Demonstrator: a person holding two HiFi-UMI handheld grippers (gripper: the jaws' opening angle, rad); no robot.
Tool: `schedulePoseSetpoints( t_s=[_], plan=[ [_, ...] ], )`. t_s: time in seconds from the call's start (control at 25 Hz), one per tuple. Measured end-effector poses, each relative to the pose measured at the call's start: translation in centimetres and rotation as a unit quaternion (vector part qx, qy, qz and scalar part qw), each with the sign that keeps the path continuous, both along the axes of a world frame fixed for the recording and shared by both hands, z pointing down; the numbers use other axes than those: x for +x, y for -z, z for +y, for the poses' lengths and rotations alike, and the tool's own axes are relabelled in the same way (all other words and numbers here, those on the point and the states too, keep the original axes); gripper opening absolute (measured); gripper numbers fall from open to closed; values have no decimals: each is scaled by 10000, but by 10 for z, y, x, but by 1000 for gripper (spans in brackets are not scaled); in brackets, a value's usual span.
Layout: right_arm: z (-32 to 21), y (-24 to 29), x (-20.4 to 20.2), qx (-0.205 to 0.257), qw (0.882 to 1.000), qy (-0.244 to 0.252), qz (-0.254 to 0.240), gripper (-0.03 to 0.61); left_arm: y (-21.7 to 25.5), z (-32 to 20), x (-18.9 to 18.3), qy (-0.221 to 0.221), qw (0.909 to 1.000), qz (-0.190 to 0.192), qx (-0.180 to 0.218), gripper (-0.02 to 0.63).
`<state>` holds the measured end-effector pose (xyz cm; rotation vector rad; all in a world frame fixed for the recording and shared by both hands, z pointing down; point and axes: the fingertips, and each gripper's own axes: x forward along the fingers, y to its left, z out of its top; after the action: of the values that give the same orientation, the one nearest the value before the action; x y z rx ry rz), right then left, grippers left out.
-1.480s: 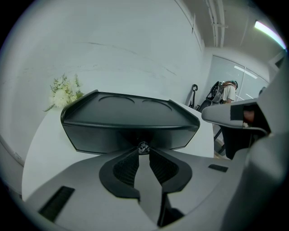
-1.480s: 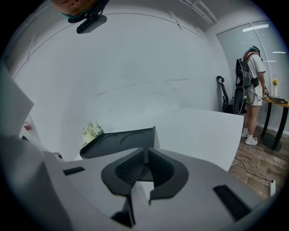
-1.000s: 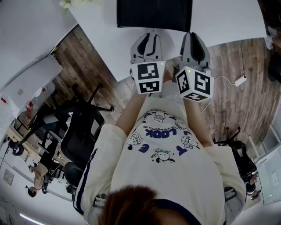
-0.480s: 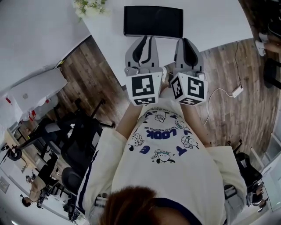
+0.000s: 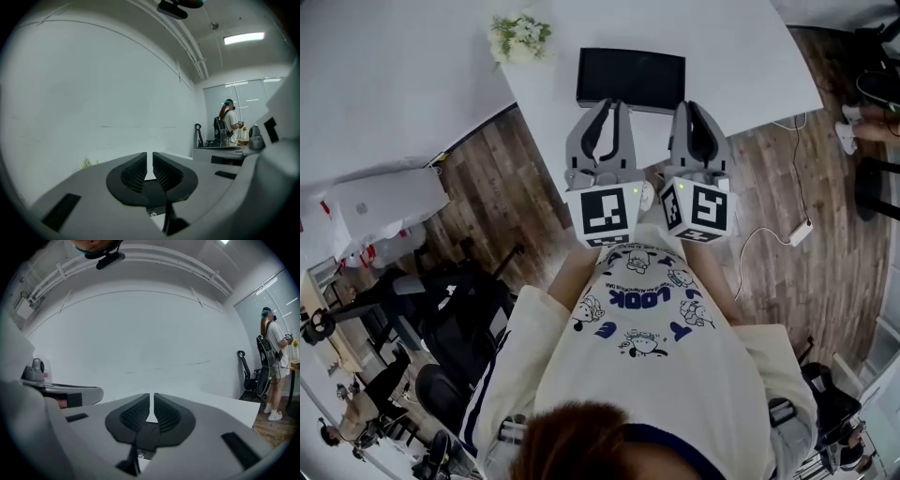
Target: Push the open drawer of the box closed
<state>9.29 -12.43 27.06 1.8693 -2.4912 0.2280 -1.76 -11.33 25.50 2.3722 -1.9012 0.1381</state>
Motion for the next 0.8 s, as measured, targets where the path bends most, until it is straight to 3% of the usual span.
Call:
schedulePoseSetpoints(
  t_s=[0.32, 0.8],
  plan=[
    [4, 11, -11, 167, 9998, 44, -19, 44, 15, 6, -13, 91, 9996, -27, 277, 46],
    [7, 19, -28, 270, 9995, 141, 15, 44, 20, 7, -21, 63, 9993, -52, 355, 46]
  ],
)
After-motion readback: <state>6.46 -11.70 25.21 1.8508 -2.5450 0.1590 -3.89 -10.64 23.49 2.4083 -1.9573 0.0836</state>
